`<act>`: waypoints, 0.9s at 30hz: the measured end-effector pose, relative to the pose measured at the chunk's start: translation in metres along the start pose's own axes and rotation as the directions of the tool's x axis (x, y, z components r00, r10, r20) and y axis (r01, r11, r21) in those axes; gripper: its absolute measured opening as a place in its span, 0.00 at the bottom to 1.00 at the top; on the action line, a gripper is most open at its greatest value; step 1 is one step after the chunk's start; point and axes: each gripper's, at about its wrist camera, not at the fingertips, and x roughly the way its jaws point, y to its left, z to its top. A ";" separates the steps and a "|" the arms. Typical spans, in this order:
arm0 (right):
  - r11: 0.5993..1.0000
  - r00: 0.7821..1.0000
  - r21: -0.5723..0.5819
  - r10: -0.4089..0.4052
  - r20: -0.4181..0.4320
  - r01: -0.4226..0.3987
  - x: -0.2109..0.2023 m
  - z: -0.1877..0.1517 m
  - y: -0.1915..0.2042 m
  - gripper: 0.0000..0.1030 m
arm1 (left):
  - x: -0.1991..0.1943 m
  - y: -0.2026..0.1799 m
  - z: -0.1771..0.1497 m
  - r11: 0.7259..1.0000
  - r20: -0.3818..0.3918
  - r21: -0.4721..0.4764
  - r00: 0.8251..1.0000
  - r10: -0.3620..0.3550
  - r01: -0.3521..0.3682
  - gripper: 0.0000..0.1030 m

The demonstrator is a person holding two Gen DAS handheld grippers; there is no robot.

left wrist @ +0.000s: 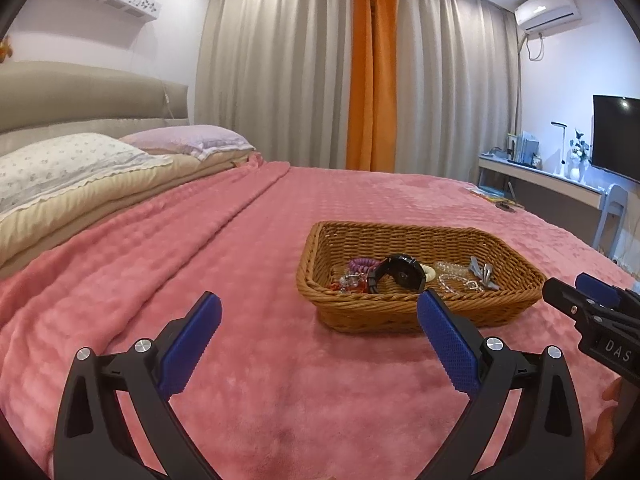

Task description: Organize jewelry

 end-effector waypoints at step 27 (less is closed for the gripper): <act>1.000 1.000 -0.007 -0.003 -0.013 0.003 0.003 -0.001 0.002 0.71 | 0.002 -0.001 0.000 1.000 -0.010 0.000 1.000 0.001 -0.001 0.92</act>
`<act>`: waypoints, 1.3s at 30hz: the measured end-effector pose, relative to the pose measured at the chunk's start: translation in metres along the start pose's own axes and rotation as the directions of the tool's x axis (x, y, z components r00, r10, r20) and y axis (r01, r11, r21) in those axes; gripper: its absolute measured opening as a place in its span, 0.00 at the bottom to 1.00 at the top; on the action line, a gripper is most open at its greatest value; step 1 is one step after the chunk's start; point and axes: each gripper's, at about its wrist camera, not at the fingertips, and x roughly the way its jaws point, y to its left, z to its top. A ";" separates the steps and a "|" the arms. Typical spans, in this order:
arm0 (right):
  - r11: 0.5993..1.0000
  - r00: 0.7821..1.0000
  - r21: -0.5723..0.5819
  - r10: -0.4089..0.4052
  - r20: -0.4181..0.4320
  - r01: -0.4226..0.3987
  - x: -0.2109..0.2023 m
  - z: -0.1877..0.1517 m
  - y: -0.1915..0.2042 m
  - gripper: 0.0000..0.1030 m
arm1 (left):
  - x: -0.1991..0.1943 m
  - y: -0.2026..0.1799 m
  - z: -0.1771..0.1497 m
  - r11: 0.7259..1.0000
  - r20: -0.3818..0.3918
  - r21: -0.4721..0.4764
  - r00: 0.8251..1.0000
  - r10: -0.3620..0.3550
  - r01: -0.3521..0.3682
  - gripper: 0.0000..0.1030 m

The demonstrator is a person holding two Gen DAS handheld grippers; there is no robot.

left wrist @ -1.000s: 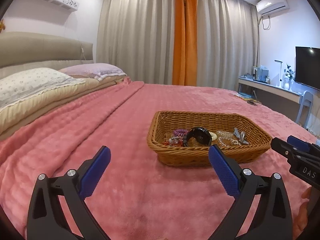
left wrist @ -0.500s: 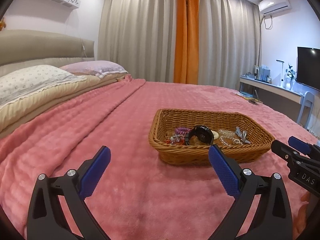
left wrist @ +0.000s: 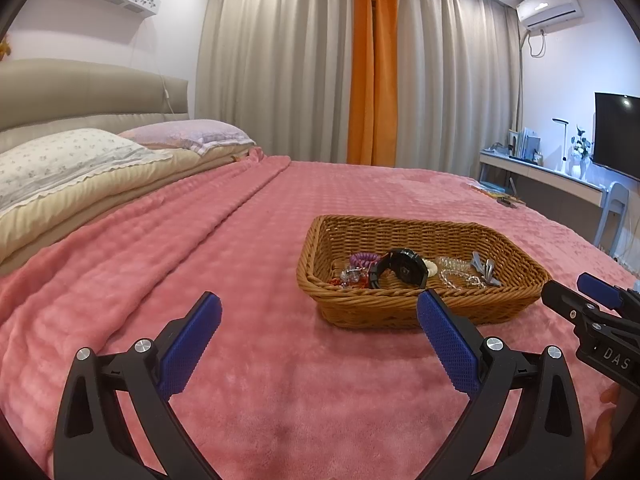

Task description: Organize jewelry

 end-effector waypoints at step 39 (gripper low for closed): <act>0.999 1.000 0.044 -0.009 -0.012 0.009 0.001 -0.001 -0.006 0.87 | 0.002 0.000 -0.005 1.000 -0.014 0.002 1.000 -0.005 0.005 0.93</act>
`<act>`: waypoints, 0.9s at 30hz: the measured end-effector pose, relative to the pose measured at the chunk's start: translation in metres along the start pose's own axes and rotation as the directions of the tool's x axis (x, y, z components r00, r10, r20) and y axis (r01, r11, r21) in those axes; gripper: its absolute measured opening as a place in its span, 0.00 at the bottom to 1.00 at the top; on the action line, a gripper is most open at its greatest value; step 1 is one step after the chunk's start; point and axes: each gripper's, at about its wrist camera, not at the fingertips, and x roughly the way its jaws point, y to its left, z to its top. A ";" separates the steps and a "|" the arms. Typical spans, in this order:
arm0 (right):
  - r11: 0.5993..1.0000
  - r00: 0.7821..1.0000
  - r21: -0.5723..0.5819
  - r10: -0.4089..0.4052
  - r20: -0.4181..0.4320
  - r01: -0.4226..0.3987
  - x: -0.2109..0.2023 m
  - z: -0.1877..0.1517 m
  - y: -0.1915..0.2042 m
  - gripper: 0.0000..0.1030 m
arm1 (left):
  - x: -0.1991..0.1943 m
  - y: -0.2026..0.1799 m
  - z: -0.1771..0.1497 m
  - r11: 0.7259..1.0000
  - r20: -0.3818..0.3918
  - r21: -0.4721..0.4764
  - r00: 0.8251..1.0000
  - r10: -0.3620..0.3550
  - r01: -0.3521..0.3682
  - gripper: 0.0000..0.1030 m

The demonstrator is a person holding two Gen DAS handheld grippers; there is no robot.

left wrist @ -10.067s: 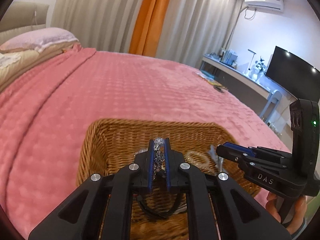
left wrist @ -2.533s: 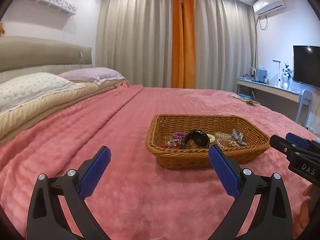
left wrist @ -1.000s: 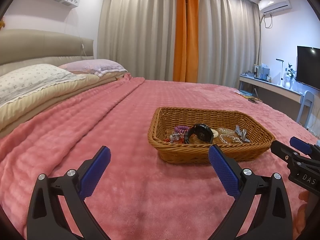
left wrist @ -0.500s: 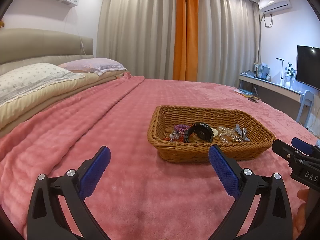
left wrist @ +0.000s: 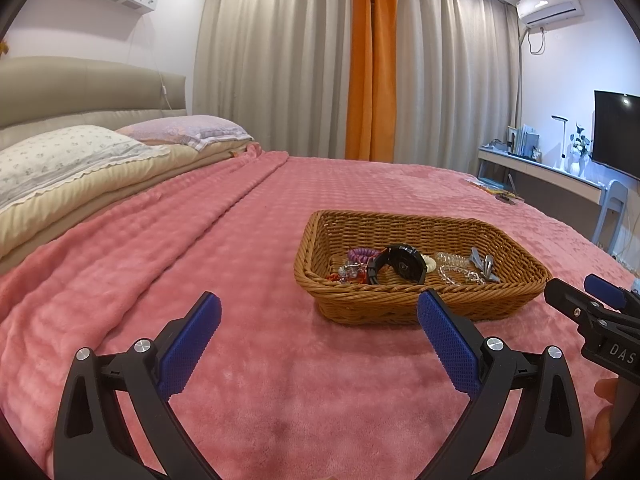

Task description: Organize jewelry

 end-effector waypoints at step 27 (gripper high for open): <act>1.000 1.000 0.002 0.000 -0.001 0.000 0.000 0.000 -0.001 0.88 | -0.001 0.000 -0.002 1.000 -0.005 -0.001 1.000 -0.006 0.005 0.93</act>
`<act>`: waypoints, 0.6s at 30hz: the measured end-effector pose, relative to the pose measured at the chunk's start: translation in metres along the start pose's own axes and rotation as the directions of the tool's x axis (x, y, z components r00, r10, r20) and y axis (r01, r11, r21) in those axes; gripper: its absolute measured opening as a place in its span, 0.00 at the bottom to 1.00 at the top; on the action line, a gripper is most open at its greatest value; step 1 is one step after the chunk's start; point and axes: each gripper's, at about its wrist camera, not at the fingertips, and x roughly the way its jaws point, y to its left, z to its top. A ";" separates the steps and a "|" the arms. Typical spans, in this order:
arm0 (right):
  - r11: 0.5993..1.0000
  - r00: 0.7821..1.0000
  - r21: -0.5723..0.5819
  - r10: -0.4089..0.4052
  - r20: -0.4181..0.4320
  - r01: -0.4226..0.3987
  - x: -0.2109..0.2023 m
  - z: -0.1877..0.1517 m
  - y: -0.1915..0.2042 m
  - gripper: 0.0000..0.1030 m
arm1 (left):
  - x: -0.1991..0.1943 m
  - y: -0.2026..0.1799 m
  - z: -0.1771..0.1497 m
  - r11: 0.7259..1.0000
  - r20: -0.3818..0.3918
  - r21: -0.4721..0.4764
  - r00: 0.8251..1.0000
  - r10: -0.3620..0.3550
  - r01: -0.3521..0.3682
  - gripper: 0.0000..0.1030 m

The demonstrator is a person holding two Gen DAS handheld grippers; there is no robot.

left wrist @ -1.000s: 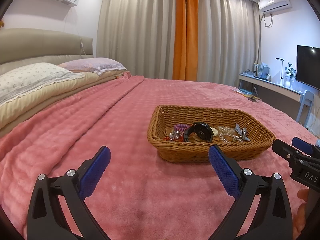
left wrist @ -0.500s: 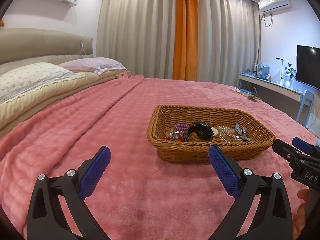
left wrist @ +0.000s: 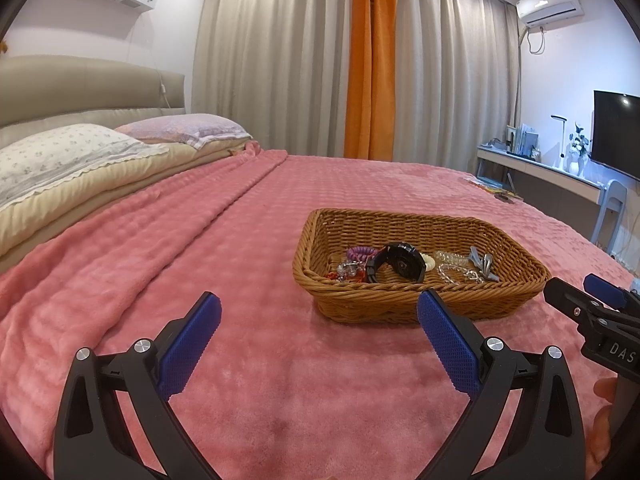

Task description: Organize jewelry

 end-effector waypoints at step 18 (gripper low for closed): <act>1.000 1.000 0.007 -0.002 -0.003 0.002 0.000 -0.001 0.001 0.88 | 0.000 -0.001 0.001 1.000 0.001 0.004 1.000 -0.002 0.002 0.93</act>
